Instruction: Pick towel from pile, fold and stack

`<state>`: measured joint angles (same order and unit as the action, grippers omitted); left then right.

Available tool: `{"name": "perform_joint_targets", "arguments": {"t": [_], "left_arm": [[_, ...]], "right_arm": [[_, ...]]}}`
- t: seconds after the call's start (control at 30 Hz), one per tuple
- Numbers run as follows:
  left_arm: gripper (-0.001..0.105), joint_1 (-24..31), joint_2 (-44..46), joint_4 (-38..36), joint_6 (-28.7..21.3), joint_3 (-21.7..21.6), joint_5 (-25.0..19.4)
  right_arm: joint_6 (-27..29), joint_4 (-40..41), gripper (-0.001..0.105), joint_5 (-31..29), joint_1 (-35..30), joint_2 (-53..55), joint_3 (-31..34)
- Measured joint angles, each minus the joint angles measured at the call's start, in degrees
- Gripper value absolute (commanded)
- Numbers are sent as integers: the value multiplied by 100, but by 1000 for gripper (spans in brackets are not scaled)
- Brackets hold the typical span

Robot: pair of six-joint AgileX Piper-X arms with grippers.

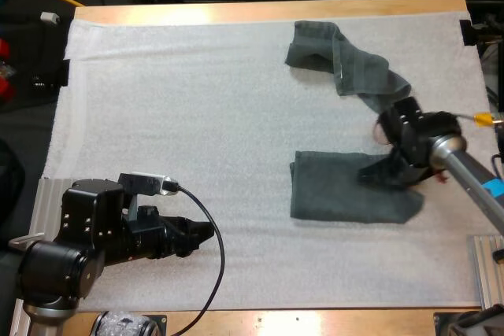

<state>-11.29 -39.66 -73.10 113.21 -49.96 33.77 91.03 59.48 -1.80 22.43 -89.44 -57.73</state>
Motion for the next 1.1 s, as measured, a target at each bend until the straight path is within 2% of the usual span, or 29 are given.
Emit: {"name": "perform_joint_targets", "arguments": {"t": [0.23,0.43,0.57,0.7,0.77,0.87,0.93,1.0,1.1], "left_arm": [[62,0,0,0,0,0,0],[62,0,0,-32,-73,0,0],[62,0,0,-165,-170,0,0],[62,0,0,-199,-214,0,0],[62,0,0,-232,-231,0,0],[62,0,0,-271,-249,0,0],[62,0,0,-271,-249,0,0],[62,0,0,-271,-249,0,0],[62,0,0,-271,-252,0,0]], "right_arm": [[-1175,-887,0,851,955,-21,0],[-2259,-1704,0,1134,1291,-300,0],[-2643,-2046,0,1578,1311,-560,0],[-2874,-2153,1,1674,1311,-781,0],[-2926,-2162,11,1677,1311,-837,0],[-2932,-2216,41,1677,1311,-855,0],[-2932,-2303,70,1704,1311,-855,0],[-2932,-2357,79,1788,1311,-855,0],[-2932,-2387,74,1983,1311,-855,-40]]}}
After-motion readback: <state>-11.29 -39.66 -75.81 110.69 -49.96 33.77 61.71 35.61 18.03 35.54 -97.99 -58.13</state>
